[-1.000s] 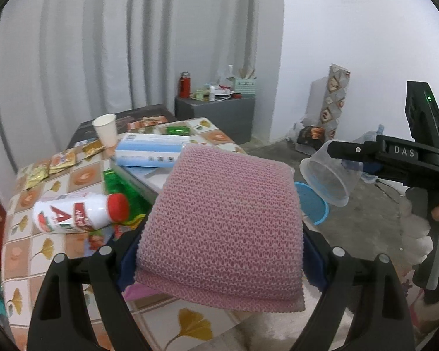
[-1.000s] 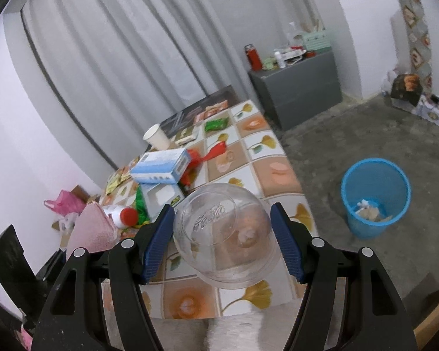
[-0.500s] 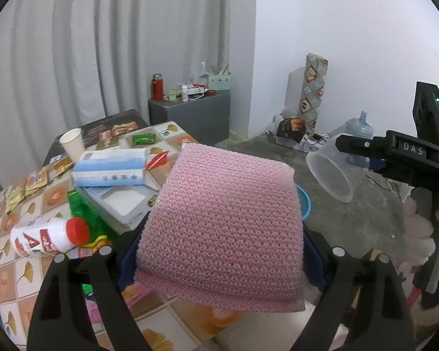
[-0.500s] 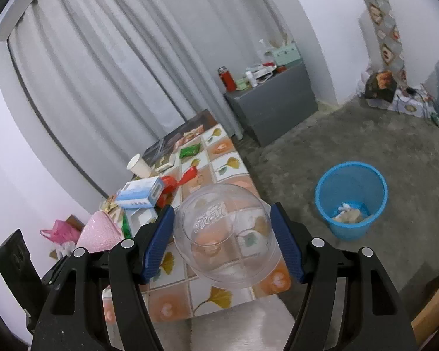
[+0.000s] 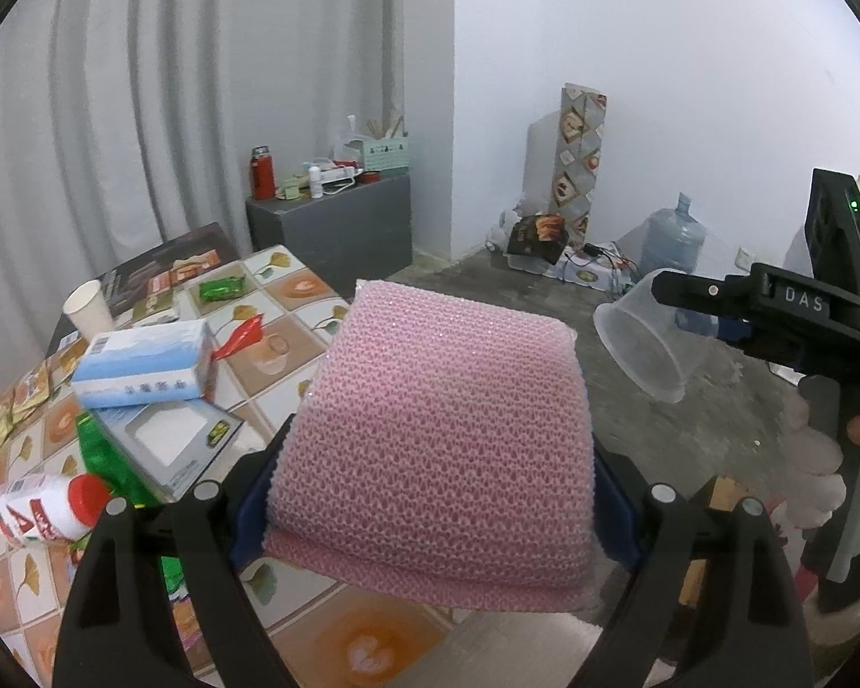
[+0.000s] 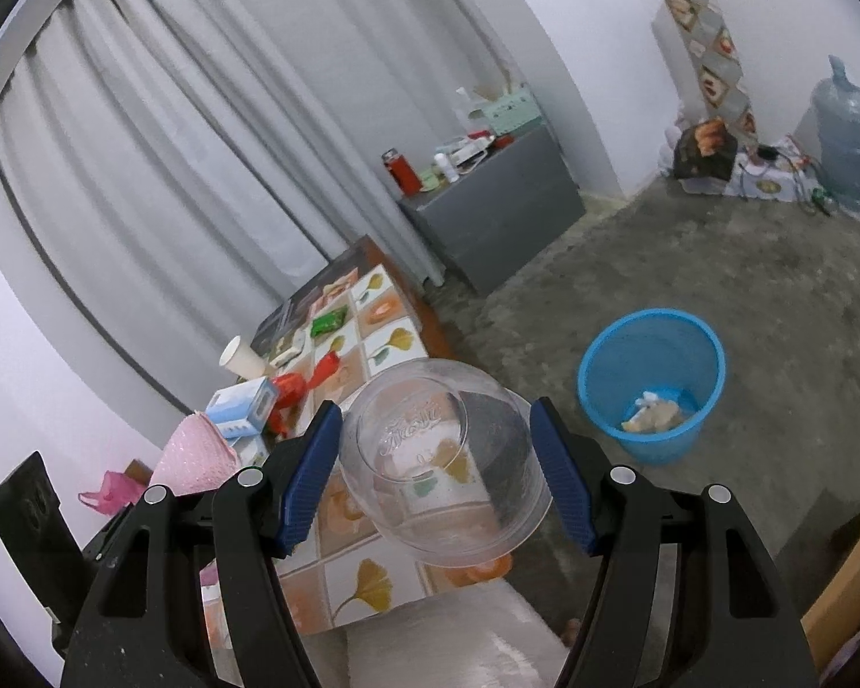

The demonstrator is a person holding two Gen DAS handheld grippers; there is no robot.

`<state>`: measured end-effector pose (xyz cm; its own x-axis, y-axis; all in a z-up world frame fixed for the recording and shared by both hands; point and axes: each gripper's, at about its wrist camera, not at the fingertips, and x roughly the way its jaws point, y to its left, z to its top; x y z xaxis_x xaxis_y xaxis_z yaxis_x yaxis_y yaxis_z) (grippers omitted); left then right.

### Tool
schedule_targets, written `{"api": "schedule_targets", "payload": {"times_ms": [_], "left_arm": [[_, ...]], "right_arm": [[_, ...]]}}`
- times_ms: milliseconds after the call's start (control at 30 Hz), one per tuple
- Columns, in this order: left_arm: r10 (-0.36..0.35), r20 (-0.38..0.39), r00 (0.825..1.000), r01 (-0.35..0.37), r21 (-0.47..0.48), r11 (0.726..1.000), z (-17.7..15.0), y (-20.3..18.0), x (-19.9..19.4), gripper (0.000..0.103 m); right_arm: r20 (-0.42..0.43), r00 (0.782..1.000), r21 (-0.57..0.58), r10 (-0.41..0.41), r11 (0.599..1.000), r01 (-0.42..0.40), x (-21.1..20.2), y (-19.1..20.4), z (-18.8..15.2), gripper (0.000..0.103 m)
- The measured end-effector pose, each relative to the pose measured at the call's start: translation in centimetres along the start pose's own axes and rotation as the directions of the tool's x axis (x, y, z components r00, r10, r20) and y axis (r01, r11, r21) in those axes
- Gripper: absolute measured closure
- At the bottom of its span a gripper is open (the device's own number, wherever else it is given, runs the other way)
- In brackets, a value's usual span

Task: Collect trash
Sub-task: 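Lift the pink cloth and clear cup and carry both toward the wastebasket, then open both tools above the wastebasket to drop cloth and cup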

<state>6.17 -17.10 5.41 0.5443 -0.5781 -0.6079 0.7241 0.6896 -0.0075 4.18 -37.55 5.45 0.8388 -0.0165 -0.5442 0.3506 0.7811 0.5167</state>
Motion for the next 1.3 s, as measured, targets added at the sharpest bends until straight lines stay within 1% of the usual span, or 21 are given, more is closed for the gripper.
{"api": "schedule_targets", "payload": {"times_ms": [600, 1000, 1100, 1267, 1300], "left_arm": [[-0.064, -0.059, 0.996, 0.068, 0.060, 0.996, 1.7, -3.0, 4.6, 0.017], [-0.113, -0.118, 0.987, 0.124, 0.090, 0.988, 2.7, -5.4, 8.6, 0.017], [-0.157, -0.154, 0.975, 0.168, 0.059, 0.984, 3.3, -6.0, 10.5, 0.017], [-0.226, -0.207, 0.952, 0.232, 0.003, 0.973, 4.3, -7.3, 14.3, 0.017], [-0.244, -0.221, 0.944, 0.247, -0.013, 0.969, 4.7, -7.7, 15.4, 0.017]], "right_arm": [[-0.002, 0.999, 0.109, -0.047, 0.993, 0.047, 0.4, -5.0, 0.6, 0.040], [-0.010, 0.997, 0.183, -0.079, 0.980, 0.079, 0.8, -8.3, 0.3, 0.040], [-0.003, 0.995, 0.210, -0.102, 0.973, 0.100, 0.5, -9.8, 0.4, 0.040], [0.030, 0.984, 0.288, -0.178, 0.944, 0.162, -0.9, -13.6, 1.2, 0.040], [0.035, 0.981, 0.302, -0.192, 0.938, 0.172, -1.0, -14.3, 1.4, 0.040]]}}
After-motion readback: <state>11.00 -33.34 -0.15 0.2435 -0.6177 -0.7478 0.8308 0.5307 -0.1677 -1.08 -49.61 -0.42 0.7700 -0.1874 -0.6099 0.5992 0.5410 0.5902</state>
